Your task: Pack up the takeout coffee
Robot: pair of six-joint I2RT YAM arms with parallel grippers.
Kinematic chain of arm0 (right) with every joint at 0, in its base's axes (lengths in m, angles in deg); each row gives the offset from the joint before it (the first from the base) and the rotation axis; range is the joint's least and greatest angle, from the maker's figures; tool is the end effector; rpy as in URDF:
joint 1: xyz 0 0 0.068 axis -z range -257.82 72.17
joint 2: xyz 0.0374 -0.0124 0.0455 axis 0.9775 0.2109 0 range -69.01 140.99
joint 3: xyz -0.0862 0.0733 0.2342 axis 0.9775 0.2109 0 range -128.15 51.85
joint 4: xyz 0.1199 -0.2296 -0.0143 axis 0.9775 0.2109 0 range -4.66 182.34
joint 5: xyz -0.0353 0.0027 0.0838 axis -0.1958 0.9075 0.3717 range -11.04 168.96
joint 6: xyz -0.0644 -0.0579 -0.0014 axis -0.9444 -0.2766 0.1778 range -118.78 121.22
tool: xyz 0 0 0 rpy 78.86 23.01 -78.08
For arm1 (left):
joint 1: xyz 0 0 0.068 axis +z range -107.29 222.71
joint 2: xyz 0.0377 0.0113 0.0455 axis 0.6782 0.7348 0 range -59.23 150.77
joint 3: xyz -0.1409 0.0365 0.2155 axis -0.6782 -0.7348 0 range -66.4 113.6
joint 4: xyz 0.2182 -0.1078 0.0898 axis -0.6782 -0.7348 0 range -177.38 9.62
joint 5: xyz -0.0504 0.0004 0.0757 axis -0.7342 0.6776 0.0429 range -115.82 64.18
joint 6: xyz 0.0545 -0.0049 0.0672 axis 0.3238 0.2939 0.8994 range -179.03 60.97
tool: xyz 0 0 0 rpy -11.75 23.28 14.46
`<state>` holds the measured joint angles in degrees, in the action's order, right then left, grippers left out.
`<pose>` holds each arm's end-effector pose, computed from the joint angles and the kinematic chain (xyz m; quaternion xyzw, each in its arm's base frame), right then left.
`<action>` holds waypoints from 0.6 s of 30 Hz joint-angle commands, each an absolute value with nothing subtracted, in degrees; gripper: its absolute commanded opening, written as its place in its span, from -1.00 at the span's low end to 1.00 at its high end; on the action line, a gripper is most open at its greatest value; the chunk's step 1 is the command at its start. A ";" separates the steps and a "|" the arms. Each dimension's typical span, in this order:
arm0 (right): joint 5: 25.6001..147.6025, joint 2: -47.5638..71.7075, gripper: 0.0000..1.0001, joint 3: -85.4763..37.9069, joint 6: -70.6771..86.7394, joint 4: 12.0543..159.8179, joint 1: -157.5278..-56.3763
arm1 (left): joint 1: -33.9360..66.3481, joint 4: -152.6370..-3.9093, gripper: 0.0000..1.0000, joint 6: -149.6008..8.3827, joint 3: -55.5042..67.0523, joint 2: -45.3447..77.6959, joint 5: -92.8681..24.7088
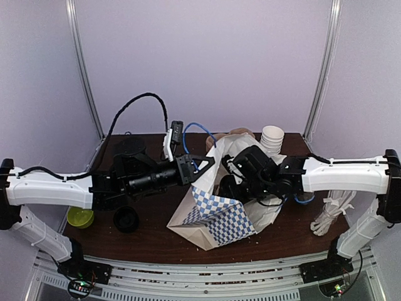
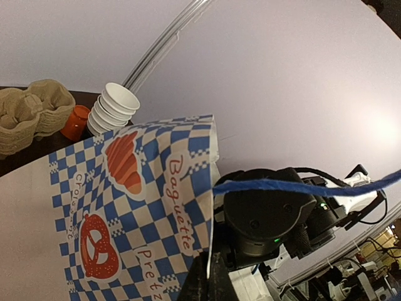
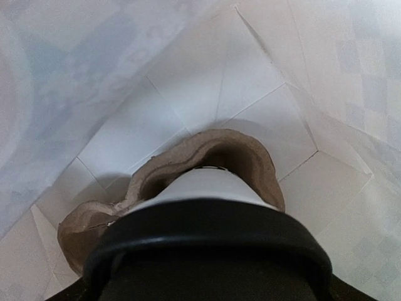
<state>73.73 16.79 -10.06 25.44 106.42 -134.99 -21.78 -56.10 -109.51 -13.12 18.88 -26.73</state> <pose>0.1980 0.2940 0.2140 -0.2449 0.8899 0.2175 0.3175 0.1559 -0.3296 0.3100 0.0922 0.7045 -0.5964 0.3735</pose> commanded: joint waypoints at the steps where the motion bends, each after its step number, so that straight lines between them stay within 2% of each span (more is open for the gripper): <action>1: 78.70 21.03 0.58 -16.26 22.18 114.80 -135.00 | -20.08 -45.42 -1.00 -114.69 -17.69 13.71 -27.65; 9: 83.71 30.96 0.58 -24.32 21.97 117.75 -135.29 | -17.07 -48.03 -1.00 -116.56 -25.00 6.79 -27.77; 18: 82.84 37.69 0.56 -31.15 22.40 120.53 -136.77 | -14.50 -52.72 -1.00 -118.47 -30.90 0.73 -27.25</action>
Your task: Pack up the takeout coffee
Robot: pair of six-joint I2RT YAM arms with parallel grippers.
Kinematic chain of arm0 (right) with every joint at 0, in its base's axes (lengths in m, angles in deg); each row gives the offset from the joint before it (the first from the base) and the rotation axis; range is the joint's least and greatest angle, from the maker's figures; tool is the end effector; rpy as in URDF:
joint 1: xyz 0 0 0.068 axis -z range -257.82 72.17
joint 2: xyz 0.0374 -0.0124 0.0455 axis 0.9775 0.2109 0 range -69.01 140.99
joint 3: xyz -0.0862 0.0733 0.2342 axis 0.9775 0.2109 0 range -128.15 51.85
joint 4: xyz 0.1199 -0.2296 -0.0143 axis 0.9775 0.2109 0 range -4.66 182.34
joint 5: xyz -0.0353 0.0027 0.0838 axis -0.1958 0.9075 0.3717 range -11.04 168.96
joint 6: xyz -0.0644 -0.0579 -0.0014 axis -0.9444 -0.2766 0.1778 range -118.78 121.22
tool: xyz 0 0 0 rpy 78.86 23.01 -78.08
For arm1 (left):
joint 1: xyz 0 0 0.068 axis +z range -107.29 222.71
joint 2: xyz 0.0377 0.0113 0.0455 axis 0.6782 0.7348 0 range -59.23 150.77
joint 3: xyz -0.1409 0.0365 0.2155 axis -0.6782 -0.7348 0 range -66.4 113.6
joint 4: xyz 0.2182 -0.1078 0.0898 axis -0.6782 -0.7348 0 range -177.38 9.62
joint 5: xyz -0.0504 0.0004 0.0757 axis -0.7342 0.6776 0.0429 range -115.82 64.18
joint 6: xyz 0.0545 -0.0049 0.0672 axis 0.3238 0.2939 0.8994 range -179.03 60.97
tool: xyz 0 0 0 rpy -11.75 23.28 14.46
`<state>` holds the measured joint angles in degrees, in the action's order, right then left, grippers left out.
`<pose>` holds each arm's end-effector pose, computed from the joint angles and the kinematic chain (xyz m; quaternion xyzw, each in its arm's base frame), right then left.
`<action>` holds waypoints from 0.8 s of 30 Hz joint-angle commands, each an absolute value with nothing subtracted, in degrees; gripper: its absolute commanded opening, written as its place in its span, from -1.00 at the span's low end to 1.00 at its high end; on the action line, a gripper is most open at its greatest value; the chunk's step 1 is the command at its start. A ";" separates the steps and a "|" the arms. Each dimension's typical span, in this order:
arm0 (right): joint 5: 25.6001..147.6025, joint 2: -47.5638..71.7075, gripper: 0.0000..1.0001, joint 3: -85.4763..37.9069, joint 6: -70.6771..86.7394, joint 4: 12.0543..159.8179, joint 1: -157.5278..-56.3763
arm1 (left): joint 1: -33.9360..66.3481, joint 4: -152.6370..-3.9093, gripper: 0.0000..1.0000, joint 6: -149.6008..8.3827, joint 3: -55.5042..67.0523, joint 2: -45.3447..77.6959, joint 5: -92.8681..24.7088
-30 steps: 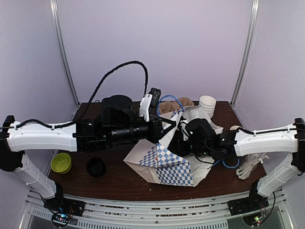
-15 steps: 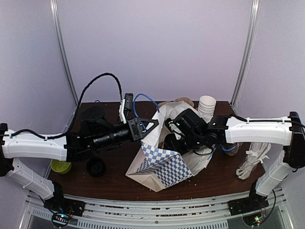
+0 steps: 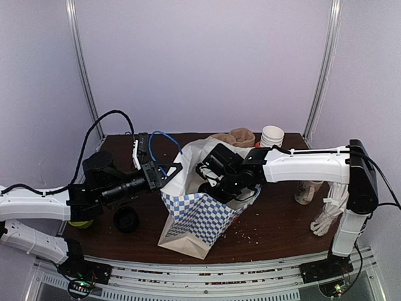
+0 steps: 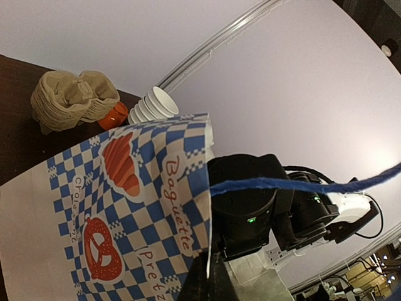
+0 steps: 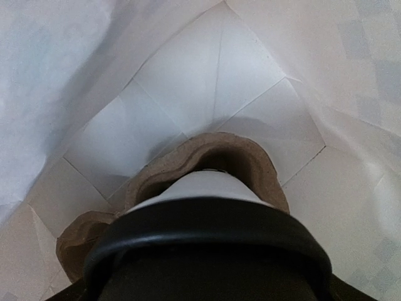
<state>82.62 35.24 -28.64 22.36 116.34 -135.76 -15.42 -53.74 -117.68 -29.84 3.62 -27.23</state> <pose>0.2162 0.3543 0.1908 -0.3098 0.9009 0.2161 0.2140 0.1571 -0.2562 0.2838 0.0055 0.7050 -0.6085 0.3643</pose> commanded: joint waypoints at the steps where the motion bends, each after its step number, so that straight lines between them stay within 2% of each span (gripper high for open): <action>1: 82.87 38.11 0.56 -31.39 22.44 120.65 -136.99 | -14.36 -53.78 -1.00 -118.29 -30.99 0.11 -27.09; 11: 83.71 42.96 0.55 -33.57 22.60 122.11 -137.94 | -14.07 -67.71 -0.97 -117.00 -30.98 -5.44 -24.81; 24: 81.56 51.20 0.53 -40.11 19.06 128.47 -140.23 | -14.07 -71.22 -1.00 -116.68 -31.42 -7.49 -23.87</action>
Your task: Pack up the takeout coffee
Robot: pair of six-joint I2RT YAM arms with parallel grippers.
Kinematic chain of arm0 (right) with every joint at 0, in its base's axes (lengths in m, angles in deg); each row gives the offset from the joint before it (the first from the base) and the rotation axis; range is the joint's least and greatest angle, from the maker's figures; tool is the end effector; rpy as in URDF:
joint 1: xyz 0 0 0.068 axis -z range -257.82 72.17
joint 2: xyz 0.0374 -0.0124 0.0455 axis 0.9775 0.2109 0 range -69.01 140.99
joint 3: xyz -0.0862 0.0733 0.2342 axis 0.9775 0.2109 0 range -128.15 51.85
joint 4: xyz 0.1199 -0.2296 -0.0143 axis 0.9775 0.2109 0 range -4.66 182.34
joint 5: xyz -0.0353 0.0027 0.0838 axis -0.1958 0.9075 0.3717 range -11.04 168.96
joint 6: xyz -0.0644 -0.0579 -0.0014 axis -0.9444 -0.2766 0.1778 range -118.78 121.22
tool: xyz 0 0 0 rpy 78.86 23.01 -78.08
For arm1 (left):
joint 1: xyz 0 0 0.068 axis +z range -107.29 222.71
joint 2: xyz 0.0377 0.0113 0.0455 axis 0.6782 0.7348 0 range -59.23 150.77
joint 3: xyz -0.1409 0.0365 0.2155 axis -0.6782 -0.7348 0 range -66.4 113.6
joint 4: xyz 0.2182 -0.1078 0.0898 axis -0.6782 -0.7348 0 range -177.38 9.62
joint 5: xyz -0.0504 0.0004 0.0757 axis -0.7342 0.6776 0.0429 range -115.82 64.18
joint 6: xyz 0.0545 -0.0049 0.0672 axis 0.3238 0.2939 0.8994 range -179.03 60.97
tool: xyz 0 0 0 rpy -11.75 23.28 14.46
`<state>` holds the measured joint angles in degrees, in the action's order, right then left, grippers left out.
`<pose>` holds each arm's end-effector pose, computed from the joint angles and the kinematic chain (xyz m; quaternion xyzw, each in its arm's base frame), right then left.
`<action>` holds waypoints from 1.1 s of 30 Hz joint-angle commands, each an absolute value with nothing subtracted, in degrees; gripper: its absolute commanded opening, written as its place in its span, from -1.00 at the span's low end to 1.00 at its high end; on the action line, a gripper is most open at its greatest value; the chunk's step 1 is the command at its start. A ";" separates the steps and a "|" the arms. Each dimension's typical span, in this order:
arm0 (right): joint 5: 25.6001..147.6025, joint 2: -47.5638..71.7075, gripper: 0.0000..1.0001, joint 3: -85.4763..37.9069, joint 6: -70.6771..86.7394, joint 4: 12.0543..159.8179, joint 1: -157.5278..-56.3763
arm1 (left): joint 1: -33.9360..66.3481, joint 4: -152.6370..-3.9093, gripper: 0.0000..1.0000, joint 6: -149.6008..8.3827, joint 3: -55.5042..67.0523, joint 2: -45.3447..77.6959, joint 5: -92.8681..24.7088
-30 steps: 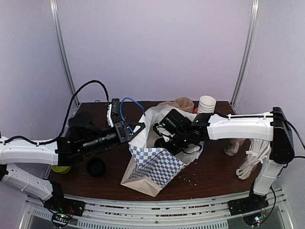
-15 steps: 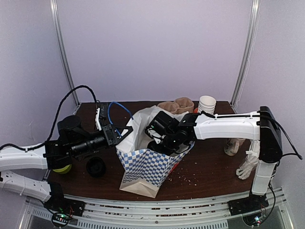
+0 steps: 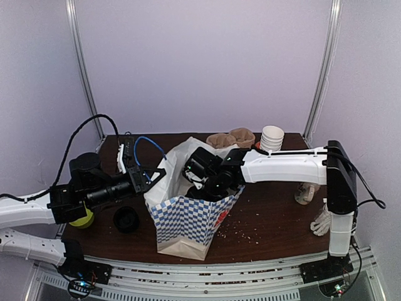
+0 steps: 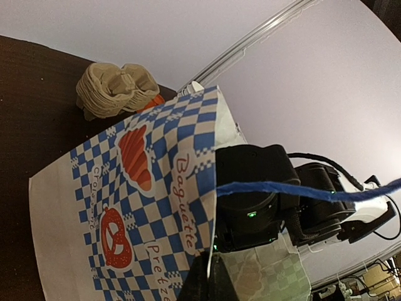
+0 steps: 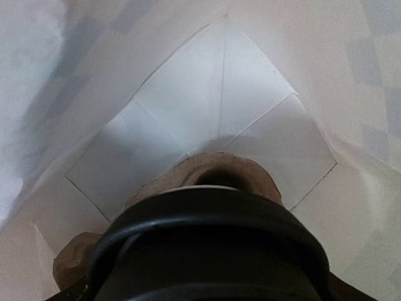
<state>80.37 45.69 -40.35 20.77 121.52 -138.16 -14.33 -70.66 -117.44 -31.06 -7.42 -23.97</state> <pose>0.2213 0.3924 0.1753 -0.3386 0.9013 0.1824 0.1993 0.1460 -0.2205 0.2816 -0.0196 0.7473 -0.5551 0.3648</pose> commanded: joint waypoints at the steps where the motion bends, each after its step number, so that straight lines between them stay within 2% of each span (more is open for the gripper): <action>1: 81.35 51.78 0.53 -40.16 18.83 128.88 -140.46 | -14.08 -71.28 -1.00 -116.60 -31.44 -7.46 -23.95; 21: 82.32 61.57 0.51 -38.62 16.29 130.25 -141.51 | -14.07 -73.25 -1.00 -115.69 -30.89 -7.92 -22.96; 33: 84.49 62.99 0.51 -37.78 15.87 129.53 -141.48 | -14.09 -74.54 -1.00 -114.84 -30.19 -8.10 -21.96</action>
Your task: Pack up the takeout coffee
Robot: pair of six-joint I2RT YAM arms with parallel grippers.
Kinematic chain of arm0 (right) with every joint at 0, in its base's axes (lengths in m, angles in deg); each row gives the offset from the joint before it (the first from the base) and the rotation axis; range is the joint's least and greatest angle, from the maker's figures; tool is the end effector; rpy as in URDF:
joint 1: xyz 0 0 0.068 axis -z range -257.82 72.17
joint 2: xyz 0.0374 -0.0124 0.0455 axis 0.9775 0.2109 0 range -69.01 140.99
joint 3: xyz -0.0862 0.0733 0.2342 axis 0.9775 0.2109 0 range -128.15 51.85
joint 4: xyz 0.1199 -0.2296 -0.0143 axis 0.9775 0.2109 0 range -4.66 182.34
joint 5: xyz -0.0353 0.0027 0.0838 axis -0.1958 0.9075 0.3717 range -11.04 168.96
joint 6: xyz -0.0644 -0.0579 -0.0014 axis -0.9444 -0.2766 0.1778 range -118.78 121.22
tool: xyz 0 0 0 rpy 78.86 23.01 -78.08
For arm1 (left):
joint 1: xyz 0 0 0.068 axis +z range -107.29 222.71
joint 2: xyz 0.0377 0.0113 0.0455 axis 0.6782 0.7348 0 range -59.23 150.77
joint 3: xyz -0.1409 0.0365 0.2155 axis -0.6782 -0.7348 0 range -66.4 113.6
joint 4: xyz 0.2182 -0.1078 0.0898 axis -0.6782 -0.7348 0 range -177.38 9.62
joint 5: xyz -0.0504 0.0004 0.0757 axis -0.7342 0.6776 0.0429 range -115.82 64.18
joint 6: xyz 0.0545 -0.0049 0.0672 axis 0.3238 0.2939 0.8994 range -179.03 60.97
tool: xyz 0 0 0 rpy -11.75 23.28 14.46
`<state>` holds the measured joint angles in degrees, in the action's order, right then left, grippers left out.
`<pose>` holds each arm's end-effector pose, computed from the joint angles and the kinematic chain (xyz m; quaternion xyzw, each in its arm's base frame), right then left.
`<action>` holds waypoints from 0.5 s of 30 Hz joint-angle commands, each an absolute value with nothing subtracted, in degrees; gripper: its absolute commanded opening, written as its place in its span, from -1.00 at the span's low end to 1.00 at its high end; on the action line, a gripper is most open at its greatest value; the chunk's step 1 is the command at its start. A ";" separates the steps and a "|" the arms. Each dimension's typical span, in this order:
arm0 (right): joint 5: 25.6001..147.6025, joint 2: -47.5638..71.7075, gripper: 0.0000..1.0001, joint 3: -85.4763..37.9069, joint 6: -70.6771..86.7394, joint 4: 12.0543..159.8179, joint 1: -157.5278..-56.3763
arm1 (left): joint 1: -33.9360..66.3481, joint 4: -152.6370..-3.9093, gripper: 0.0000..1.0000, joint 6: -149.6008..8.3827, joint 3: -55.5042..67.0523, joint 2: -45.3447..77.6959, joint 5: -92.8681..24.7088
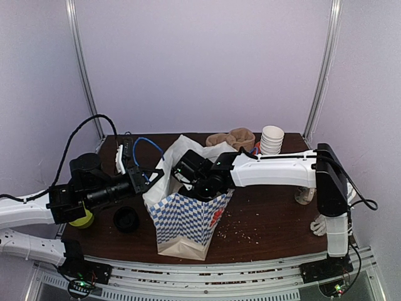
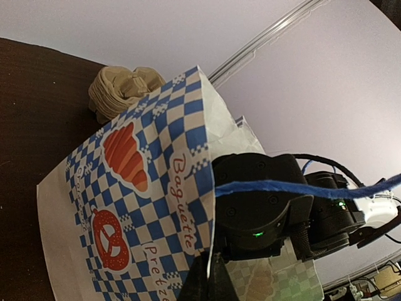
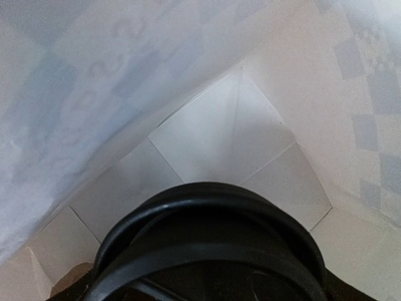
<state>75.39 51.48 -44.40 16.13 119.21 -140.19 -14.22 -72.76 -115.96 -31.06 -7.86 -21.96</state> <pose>0.2236 0.4167 0.1569 -0.3788 0.8833 0.1481 0.2332 0.1475 -0.2170 0.2780 -0.0220 0.7567 -0.5333 0.3777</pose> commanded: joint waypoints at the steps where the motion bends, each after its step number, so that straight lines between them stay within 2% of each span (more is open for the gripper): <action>1: 84.57 63.22 0.51 -37.53 15.75 129.46 -141.46 | -14.07 -74.57 -1.00 -114.78 -30.23 -8.08 -21.95; 6: 84.18 61.51 0.58 -37.72 16.06 129.31 -141.44 | -14.07 -74.76 -1.00 -114.89 -30.28 -8.01 -21.74; 10: 83.86 58.11 0.79 -41.62 16.99 130.20 -141.38 | -14.07 -75.64 -1.00 -114.60 -29.63 -7.89 -21.37; 12: 83.52 56.63 0.99 -43.87 17.48 130.90 -141.37 | -14.09 -76.25 -1.00 -114.35 -29.21 -7.52 -21.25; 15: 82.90 54.69 1.00 -46.98 18.36 131.64 -141.37 | -14.08 -76.75 -1.00 -114.04 -28.71 -7.16 -21.25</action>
<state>78.10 51.76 -46.39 16.68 123.56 -140.33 -14.22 -74.51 -115.47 -30.34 -7.86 -20.93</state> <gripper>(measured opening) 0.996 0.005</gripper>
